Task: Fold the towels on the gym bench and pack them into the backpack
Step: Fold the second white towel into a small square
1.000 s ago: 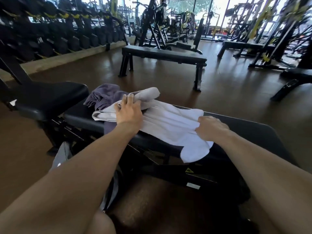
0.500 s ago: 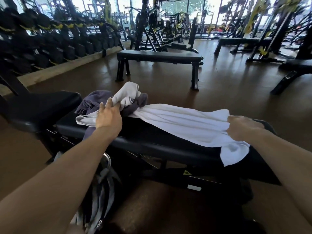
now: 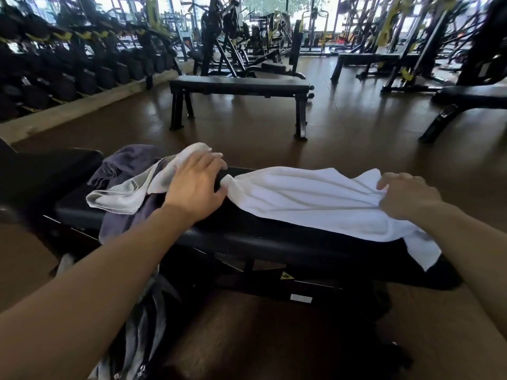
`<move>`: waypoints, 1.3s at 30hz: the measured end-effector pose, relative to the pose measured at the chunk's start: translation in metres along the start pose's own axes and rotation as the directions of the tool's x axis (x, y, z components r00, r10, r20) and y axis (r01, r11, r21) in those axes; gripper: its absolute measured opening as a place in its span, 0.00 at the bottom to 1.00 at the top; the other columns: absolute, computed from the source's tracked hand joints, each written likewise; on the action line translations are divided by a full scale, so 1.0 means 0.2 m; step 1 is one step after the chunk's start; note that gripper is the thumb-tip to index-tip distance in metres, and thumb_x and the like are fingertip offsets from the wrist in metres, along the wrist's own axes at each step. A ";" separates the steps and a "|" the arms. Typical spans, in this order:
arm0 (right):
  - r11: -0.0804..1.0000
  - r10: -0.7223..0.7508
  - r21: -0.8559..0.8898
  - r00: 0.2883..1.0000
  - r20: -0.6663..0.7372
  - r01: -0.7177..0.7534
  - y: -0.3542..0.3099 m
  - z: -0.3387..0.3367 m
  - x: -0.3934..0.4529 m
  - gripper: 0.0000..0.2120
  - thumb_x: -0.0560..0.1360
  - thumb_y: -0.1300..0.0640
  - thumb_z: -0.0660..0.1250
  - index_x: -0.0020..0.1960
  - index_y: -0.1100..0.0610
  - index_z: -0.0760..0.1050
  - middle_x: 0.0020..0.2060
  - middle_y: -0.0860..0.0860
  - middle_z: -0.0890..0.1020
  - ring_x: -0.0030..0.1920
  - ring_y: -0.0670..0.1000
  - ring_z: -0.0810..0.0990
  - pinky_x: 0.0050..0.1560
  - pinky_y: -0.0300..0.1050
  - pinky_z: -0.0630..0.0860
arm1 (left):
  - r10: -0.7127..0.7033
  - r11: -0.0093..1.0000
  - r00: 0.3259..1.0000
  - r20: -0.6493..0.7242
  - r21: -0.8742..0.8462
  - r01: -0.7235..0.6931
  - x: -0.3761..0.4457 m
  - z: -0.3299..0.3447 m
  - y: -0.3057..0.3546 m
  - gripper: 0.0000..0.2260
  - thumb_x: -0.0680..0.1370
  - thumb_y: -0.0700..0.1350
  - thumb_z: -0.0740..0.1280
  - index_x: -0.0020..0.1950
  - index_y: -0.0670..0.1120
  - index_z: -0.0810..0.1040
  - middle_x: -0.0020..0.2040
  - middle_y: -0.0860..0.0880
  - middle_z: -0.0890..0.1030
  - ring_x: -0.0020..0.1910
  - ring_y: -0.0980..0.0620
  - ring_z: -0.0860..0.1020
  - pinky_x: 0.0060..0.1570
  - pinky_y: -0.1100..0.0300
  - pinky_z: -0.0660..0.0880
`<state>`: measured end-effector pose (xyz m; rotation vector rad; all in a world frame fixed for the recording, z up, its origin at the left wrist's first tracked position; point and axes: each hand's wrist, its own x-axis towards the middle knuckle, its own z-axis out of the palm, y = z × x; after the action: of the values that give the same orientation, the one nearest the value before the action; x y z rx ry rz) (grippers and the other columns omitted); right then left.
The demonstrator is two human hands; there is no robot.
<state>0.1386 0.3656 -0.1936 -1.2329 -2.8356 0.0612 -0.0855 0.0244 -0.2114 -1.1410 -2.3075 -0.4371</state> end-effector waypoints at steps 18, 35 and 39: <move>0.794 -0.326 0.575 0.937 0.127 0.198 -0.06 -0.17 -0.17 0.19 0.77 0.40 0.68 0.41 0.55 0.86 0.39 0.53 0.85 0.37 0.55 0.81 0.41 0.49 0.77 | -0.188 0.972 0.826 0.531 -0.021 0.235 0.03 0.00 0.14 0.14 0.81 0.63 0.60 0.57 0.54 0.74 0.45 0.47 0.83 0.46 0.44 0.80 0.50 0.49 0.76; 0.618 -0.007 0.719 0.912 0.411 -0.319 0.20 -0.10 -0.07 0.16 0.71 0.59 0.79 0.56 0.61 0.81 0.53 0.56 0.85 0.51 0.56 0.84 0.58 0.53 0.80 | -0.377 0.904 0.731 0.569 0.053 0.425 0.07 0.05 0.14 0.18 0.78 0.61 0.67 0.35 0.51 0.79 0.38 0.53 0.82 0.42 0.50 0.80 0.46 0.54 0.76; 0.471 -0.225 0.781 0.800 0.556 -0.411 0.24 -0.16 -0.10 0.20 0.77 0.61 0.71 0.68 0.55 0.76 0.59 0.59 0.84 0.59 0.62 0.84 0.62 0.62 0.78 | -0.336 0.888 0.705 0.625 -0.039 0.458 0.10 0.03 0.14 0.09 0.74 0.52 0.74 0.37 0.49 0.81 0.38 0.52 0.82 0.45 0.48 0.81 0.48 0.54 0.77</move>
<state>0.1894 0.3842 -0.1647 -1.1566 -2.3140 1.9957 -0.0752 0.0559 -0.2038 -0.9424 -3.1765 -0.5155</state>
